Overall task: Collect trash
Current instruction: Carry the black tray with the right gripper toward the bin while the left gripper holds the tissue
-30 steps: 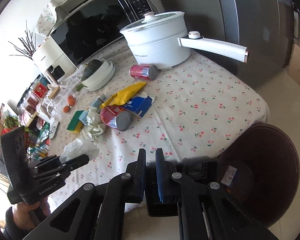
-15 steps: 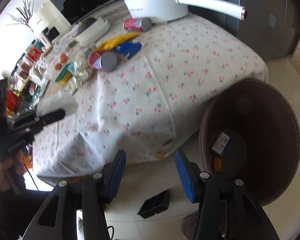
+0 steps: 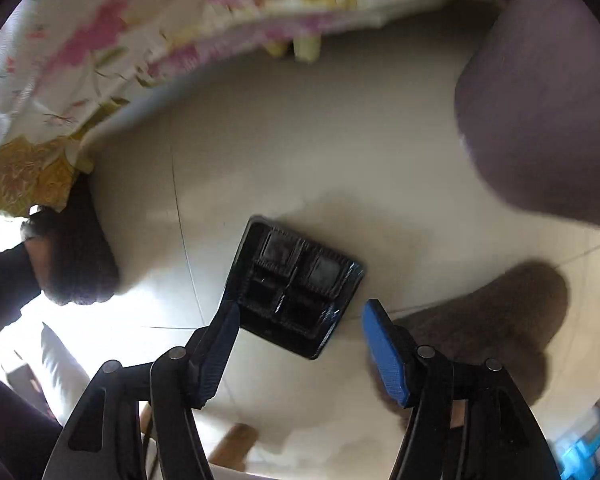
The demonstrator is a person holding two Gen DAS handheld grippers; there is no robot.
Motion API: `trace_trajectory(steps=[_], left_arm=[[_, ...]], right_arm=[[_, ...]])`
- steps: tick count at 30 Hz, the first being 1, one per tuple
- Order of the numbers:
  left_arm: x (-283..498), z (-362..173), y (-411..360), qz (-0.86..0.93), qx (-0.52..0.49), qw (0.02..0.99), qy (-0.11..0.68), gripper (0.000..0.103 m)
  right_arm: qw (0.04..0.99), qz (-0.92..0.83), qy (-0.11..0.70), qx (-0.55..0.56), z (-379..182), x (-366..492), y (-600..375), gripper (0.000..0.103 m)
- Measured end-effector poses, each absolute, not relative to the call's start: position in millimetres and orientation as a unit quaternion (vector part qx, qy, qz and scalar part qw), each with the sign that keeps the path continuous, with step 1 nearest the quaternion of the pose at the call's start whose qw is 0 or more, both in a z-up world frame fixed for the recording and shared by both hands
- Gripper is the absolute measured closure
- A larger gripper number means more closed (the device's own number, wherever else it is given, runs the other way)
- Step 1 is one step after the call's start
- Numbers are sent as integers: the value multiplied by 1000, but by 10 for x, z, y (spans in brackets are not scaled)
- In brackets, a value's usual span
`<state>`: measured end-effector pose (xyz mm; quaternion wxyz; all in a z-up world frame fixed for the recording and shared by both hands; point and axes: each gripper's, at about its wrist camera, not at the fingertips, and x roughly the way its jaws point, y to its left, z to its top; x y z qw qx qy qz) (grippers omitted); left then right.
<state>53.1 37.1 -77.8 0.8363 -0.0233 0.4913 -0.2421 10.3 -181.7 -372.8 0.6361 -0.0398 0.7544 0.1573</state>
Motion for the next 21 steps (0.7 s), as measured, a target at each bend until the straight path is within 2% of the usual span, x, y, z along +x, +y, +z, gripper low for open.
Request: trace_trajectory(steps=[6,18,21], left_arm=[[531,-762,432,-239,-29,839,488,81],[521,-767,408,-237,-25,841,487,81],[514,-766,402,-236,-23,842,485,81]], right_arm=[[636,116,763,-25,-4097,165,-1906,32],[606,62,791,51,-4628,212,-2141,31],[604,56,794,40,-4716,208,-2133,31]])
